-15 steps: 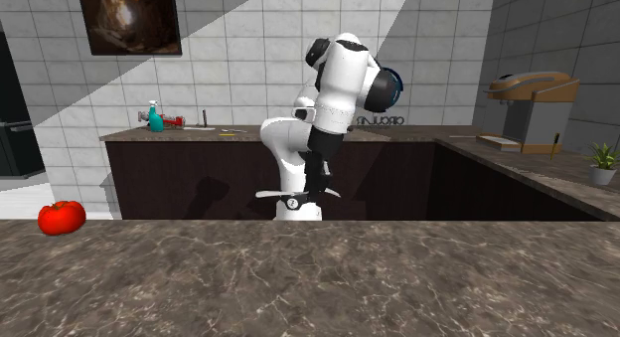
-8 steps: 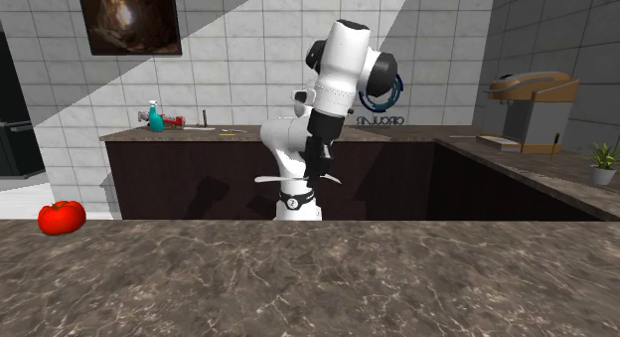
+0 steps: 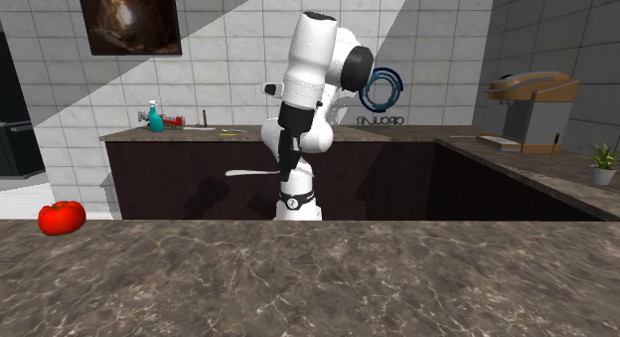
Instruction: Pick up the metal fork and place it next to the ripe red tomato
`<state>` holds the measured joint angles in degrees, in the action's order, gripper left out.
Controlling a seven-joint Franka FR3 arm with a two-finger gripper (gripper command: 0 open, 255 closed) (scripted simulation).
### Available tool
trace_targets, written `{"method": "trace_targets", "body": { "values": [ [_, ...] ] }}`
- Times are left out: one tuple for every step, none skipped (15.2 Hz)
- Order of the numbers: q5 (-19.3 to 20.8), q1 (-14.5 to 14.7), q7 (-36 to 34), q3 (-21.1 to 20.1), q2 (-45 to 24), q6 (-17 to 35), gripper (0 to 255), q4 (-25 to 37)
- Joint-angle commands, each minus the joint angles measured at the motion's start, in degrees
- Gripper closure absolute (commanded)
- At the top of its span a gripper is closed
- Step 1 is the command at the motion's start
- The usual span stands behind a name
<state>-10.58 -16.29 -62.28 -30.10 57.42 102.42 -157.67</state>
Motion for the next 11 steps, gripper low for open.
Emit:
{"method": "trace_targets", "body": {
  "values": [
    [2.3,-2.0,3.0,2.5,-0.5,2.0,255,-1.1],
    [3.4,-3.0,4.4,3.8,-0.9,2.8,255,-1.4],
    [4.5,-4.1,5.8,5.0,-1.4,3.8,255,-1.7],
    [5.7,-5.3,7.2,6.2,-2.0,4.7,255,-1.8],
    [6.8,-6.5,8.6,7.4,-2.7,5.8,255,-1.9],
    [8.0,-7.7,9.9,8.6,-3.5,6.8,255,-1.9],
    [9.1,-8.9,11.2,9.8,-4.5,7.9,255,-1.8],
    [10.2,-10.1,12.5,10.9,-5.5,8.9,255,-1.6],
    [11.2,-11.3,13.7,12.0,-6.6,10.1,255,-1.3],
    [12.3,-12.5,15.0,13.1,-7.8,11.2,255,-0.9],
    [13.3,-13.7,16.2,14.1,-9.1,12.3,255,-0.5]
  ]
}}
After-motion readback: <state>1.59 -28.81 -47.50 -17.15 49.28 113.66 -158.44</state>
